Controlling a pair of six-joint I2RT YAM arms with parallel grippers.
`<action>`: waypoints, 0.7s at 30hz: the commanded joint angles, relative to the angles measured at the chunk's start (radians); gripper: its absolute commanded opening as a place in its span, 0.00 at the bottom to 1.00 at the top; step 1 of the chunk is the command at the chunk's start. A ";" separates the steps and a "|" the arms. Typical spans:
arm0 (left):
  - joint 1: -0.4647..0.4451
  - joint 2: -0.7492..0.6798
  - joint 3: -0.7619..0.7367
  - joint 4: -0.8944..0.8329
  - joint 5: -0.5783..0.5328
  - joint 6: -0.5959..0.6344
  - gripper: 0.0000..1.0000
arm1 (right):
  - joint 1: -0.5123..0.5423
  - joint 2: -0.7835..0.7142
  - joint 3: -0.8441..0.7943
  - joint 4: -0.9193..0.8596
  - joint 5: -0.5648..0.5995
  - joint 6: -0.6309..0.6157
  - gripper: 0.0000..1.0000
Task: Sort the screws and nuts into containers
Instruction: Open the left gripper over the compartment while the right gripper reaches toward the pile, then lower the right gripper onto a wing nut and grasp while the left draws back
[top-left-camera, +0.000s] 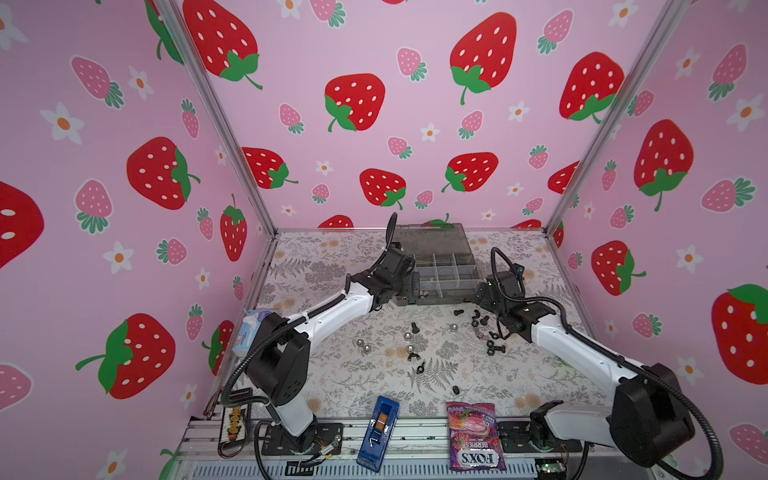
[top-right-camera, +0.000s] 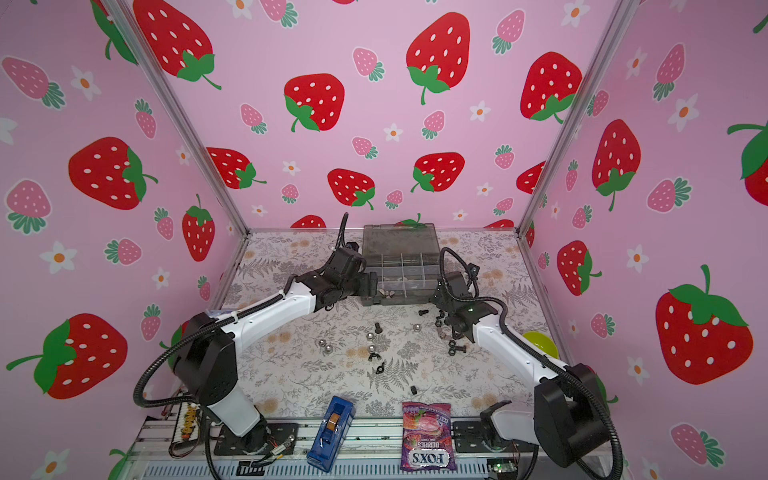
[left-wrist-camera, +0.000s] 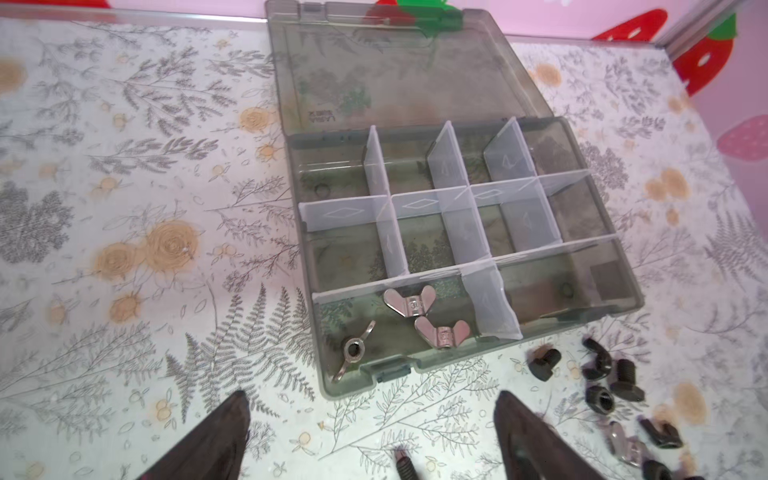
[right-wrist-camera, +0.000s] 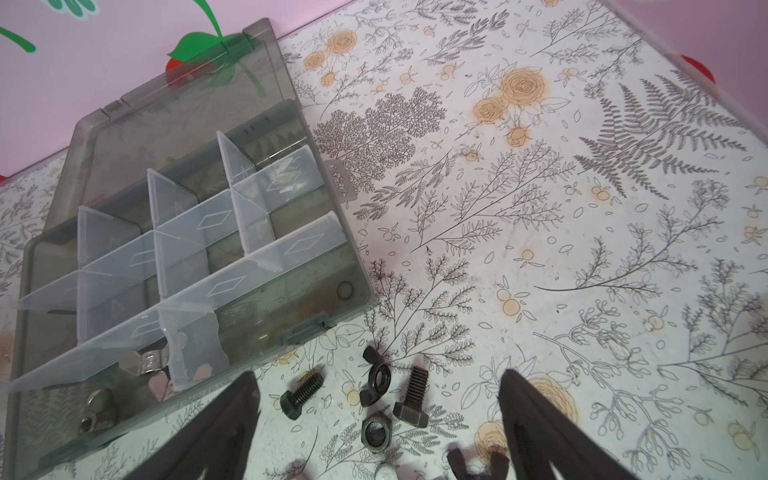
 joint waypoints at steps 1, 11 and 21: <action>-0.001 -0.074 -0.063 -0.006 -0.116 -0.043 0.99 | -0.004 0.036 0.012 -0.053 -0.046 -0.023 0.88; 0.004 -0.297 -0.278 -0.042 -0.313 -0.138 0.99 | -0.004 0.072 0.004 -0.154 -0.209 -0.170 0.79; 0.021 -0.403 -0.431 -0.065 -0.328 -0.262 0.99 | -0.004 0.159 -0.014 -0.167 -0.321 -0.280 0.76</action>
